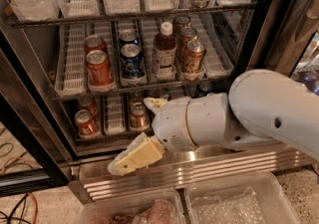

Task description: Pick coke can from middle shelf of fridge

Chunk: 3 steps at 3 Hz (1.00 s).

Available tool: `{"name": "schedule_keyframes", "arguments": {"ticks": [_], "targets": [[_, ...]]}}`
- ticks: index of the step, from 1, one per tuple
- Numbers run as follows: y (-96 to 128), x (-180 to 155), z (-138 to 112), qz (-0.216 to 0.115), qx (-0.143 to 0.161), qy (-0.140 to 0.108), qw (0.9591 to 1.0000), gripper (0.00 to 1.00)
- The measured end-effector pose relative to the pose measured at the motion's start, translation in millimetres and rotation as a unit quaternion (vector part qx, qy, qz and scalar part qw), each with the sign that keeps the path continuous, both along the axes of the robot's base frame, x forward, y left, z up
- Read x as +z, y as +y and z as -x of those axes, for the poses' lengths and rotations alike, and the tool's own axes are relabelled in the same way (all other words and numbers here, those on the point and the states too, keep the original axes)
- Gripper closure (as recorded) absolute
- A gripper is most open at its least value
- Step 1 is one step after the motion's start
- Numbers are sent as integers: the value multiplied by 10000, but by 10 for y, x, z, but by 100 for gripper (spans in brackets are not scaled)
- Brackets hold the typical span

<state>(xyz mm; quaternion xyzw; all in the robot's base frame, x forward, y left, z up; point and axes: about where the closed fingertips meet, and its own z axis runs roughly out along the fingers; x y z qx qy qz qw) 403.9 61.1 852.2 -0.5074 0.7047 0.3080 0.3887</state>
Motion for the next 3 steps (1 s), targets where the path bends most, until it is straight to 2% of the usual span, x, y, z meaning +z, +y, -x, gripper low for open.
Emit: {"name": "schedule_keyframes", "arguments": {"ticks": [1, 2, 3], "targets": [[99, -80, -125, -70, -406, -165, 9990, 0], [259, -148, -318, -271, -866, -361, 9952, 0], [224, -90, -484, -241, -1183, -581, 9910, 0]]}}
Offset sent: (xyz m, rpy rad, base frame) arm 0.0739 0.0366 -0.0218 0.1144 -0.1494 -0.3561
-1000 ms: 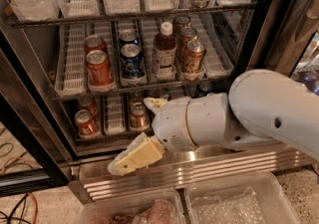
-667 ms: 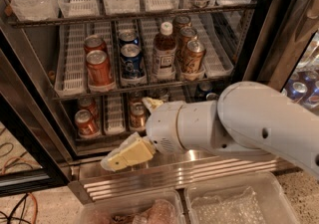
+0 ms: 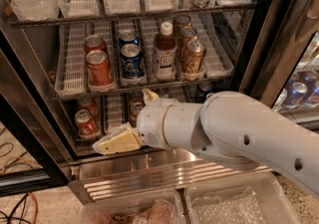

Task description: Pick coke can from middle shelf of fridge

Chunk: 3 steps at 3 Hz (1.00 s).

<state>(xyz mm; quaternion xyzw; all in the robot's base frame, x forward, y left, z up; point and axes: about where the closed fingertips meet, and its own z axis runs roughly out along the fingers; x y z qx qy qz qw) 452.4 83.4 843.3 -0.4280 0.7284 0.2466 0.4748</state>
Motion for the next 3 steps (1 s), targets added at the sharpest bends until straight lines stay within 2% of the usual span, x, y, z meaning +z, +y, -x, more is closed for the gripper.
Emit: {"name": "schedule_keyframes", "arguments": {"ticks": [1, 3], "targets": [[0, 0, 0, 0, 0, 0, 10000, 0], [298, -51, -236, -143, -16, -214, 9997, 0]]}}
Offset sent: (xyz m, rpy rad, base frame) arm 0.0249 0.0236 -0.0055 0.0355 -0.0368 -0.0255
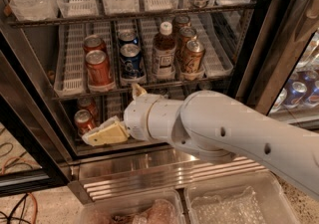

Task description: Pick coke can from middle shelf of fridge

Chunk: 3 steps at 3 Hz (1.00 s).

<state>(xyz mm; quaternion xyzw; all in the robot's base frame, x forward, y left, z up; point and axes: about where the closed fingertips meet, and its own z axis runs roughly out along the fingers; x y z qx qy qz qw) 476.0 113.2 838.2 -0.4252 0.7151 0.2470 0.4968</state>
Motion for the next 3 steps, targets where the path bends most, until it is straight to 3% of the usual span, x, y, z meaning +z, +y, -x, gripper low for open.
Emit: {"name": "schedule_keyframes", "arguments": {"ticks": [1, 3], "targets": [[554, -268, -215, -174, -263, -120, 9994, 0], [440, -228, -369, -202, -799, -335, 9960, 0]]}}
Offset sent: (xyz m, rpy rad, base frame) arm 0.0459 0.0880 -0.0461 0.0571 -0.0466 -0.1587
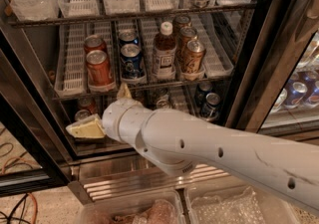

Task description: Pick coke can from middle shelf of fridge

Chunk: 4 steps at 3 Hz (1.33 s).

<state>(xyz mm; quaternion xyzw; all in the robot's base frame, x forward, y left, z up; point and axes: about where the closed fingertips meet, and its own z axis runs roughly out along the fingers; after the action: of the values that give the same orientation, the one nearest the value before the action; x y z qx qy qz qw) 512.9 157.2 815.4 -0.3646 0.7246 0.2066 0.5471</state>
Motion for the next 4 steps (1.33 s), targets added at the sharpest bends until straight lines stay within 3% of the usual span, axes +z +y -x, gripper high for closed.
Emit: {"name": "schedule_keyframes", "arguments": {"ticks": [2, 3, 4], "targets": [[137, -34, -226, -178, -626, -348, 9973, 0], [230, 52, -410, -259, -1010, -663, 9923, 0], [239, 24, -366, -263, -946, -637, 9931, 0]]}}
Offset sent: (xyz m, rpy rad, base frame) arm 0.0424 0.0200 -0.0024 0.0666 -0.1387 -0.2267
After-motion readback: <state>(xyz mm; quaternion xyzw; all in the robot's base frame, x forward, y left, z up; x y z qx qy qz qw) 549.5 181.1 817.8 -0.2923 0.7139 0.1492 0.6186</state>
